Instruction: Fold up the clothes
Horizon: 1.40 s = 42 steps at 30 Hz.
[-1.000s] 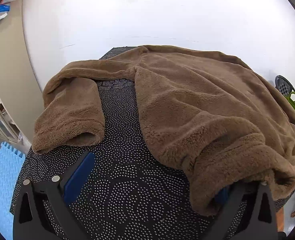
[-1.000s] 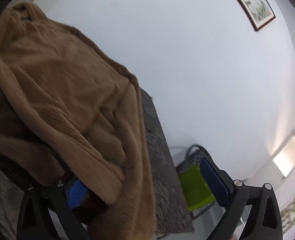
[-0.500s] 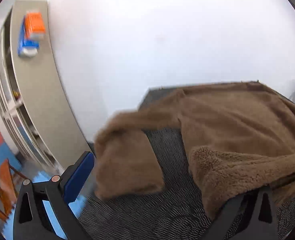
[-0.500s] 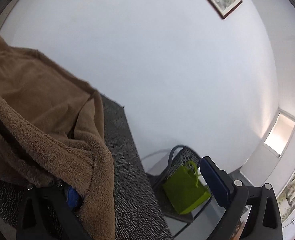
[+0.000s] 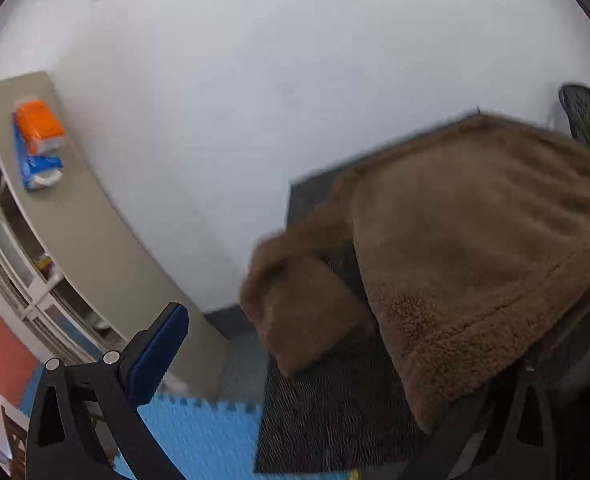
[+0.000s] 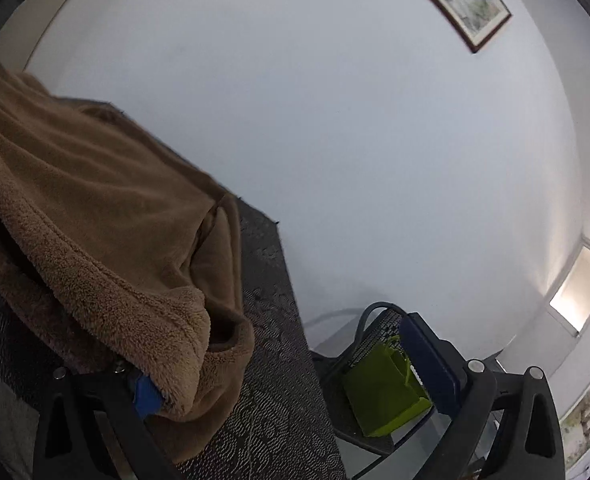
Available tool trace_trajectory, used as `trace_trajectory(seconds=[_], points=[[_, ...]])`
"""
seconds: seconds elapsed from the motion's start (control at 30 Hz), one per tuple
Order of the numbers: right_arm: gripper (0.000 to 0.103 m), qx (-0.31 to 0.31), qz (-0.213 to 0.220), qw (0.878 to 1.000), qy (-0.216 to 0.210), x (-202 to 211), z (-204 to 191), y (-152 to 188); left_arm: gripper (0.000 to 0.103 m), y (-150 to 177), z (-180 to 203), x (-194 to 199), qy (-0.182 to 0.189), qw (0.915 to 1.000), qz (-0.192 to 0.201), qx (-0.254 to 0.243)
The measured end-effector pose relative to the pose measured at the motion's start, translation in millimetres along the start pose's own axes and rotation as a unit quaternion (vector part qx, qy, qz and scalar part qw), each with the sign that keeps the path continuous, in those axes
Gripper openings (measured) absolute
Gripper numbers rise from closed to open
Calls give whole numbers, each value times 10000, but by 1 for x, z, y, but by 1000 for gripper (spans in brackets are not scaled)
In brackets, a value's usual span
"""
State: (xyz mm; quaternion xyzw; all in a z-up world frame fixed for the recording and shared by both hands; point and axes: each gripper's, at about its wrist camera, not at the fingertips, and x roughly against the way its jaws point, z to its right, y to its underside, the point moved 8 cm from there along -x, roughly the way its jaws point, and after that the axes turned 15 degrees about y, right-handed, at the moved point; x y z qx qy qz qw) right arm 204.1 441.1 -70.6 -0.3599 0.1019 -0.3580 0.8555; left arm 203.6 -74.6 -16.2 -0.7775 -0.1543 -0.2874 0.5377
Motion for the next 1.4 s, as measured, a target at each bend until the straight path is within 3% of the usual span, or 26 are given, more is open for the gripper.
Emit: trace_trajectory(seconds=[0.17, 0.27, 0.47, 0.6, 0.73, 0.9, 1.03, 1.13, 1.27, 1.4], points=[[102, 400, -240, 9975, -539, -2, -26, 25, 103, 50, 19, -35, 580, 9943, -861, -260], [102, 564, -275, 9947, -817, -2, -37, 30, 103, 68, 32, -45, 810, 9886, -1062, -698], [102, 689, -319, 9875, -1385, 0, -48, 35, 102, 71, 38, -35, 1152, 9820, -785, -1271], [102, 369, -259, 9772, -2075, 9, -40, 37, 102, 77, 38, -25, 1588, 9730, -683, -1530], [102, -681, -650, 9530, -2879, 6, -22, 49, 102, 75, 37, -18, 1907, 9676, -574, -1550], [102, -2288, -1251, 9014, -3456, -16, 5, 65, 103, 66, 35, 12, 2281, 9628, -244, -1429], [102, -3495, -1368, 8634, -3371, -31, 33, 74, 103, 45, 20, 34, 2435, 9637, 245, -1068], [102, -3533, -1781, 8649, -3088, -46, 27, 80, 103, 14, 10, 35, 2641, 9611, 621, -525], [102, -3435, -2219, 8611, -3019, -62, 0, 86, 103, -39, 16, 11, 2704, 9584, 900, -173], [96, -3415, -2424, 8675, -2683, -73, -10, 96, 103, -84, 51, -30, 2356, 9688, 666, -382]])
